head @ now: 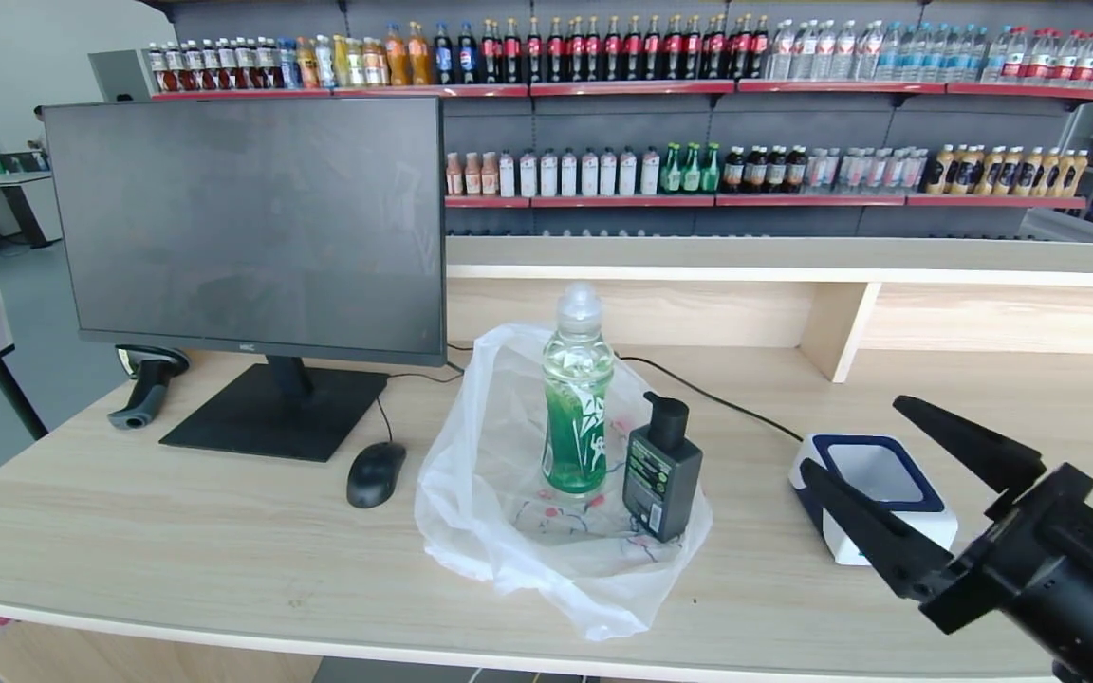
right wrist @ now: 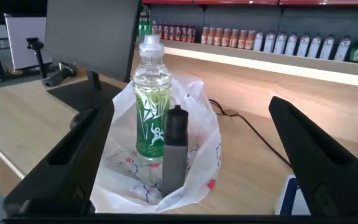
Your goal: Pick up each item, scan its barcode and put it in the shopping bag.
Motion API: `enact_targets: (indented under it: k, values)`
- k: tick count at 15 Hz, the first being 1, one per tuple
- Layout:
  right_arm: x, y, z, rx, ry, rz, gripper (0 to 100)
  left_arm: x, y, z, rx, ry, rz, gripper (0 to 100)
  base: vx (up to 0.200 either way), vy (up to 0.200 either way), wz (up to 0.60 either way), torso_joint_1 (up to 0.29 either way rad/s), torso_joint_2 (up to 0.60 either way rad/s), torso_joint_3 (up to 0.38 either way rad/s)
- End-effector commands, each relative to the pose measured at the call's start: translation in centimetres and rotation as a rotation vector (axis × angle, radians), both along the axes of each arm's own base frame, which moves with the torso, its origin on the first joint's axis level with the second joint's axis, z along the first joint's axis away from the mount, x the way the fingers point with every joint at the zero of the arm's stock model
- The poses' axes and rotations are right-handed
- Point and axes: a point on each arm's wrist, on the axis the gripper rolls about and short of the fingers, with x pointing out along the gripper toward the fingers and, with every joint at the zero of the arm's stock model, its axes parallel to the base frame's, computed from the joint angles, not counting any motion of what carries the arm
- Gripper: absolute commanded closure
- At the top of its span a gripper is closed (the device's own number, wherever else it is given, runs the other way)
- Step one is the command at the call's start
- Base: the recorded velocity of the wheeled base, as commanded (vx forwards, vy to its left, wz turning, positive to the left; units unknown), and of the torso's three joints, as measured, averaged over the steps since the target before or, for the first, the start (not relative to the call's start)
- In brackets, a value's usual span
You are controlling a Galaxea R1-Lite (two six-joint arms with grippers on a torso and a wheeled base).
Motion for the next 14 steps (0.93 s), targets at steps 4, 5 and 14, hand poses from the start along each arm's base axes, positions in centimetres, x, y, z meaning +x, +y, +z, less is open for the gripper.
enact_targets:
  k: [4,5,14]
  values:
    - [-7.5,-5.5,3.3,0.196,-0.258,0.009,0,0.0,0.0,0.0,0.001,0.000,-0.001,0,0.000,0.000,0.00,0.000,0.00,0.000]
    - [-8.6,-6.4,2.3,0.159,-0.192,0.013,0,0.0,0.0,0.0,0.001,0.000,-0.001,0,0.000,0.000,0.00,0.000,0.00,0.000]
    - [-14.7,-11.0,-8.4,-0.219,0.110,0.050,0,0.0,0.0,0.0,0.001,0.000,-0.001,0,0.000,0.000,0.00,0.000,0.00,0.000]
